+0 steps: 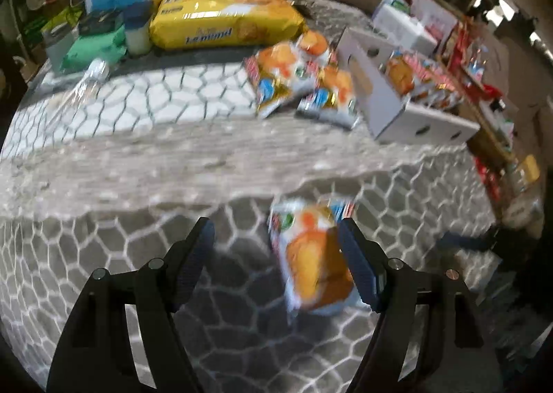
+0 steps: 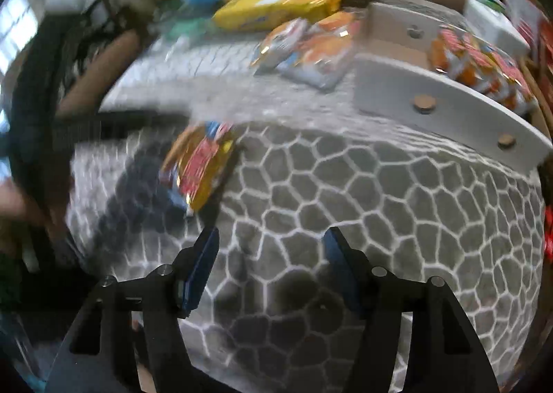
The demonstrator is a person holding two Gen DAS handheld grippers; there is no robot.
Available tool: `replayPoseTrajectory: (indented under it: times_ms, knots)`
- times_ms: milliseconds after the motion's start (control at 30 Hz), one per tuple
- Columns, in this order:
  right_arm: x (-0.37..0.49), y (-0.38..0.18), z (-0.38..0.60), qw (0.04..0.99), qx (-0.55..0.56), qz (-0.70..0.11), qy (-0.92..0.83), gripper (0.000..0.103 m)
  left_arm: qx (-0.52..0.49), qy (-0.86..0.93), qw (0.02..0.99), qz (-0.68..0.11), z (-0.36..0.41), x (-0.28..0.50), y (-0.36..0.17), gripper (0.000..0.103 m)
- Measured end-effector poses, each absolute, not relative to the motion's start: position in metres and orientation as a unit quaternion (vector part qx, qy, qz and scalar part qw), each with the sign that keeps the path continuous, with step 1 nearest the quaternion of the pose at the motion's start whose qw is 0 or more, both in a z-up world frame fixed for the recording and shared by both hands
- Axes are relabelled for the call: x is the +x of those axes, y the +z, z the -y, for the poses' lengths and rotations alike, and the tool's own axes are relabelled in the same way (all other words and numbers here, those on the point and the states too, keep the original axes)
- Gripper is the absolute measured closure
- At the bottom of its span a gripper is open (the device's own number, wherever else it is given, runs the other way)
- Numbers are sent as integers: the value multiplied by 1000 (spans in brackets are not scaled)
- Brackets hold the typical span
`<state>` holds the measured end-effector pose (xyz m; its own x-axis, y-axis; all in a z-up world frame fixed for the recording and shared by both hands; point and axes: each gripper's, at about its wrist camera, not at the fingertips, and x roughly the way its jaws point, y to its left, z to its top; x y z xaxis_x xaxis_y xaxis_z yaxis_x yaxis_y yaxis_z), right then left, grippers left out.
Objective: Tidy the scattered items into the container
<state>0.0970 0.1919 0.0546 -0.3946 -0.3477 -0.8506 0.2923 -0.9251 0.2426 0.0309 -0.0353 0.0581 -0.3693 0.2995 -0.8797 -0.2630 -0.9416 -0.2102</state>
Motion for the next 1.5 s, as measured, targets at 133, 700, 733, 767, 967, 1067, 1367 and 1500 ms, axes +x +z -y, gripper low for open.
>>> replayPoseTrajectory:
  times_ms: [133,700,733,767,967,1067,1367,1500]
  knots:
    - [68,62,-183,204,517,86,-827,32,-541,825,163,18,36,45,46,31]
    - [0,38,-157,213,571,131,-782,49,-539,824,176,18,33,57,45,28]
    - [2,37,-159,220,577,141,-774,49,-535,825,182,22,33,59,49,28]
    - [2,34,-160,224,582,150,-768,49,-532,826,186,23,32,61,52,28]
    - [4,15,-159,219,593,153,-760,57,-549,815,182,-22,17,61,40,27]
    - [2,20,-160,214,594,144,-762,56,-560,808,183,6,24,61,32,26]
    - [32,35,-194,248,570,254,-741,46,-532,826,186,17,51,52,67,28]
    - [43,15,-188,273,572,305,-711,46,-536,822,180,66,69,42,67,28]
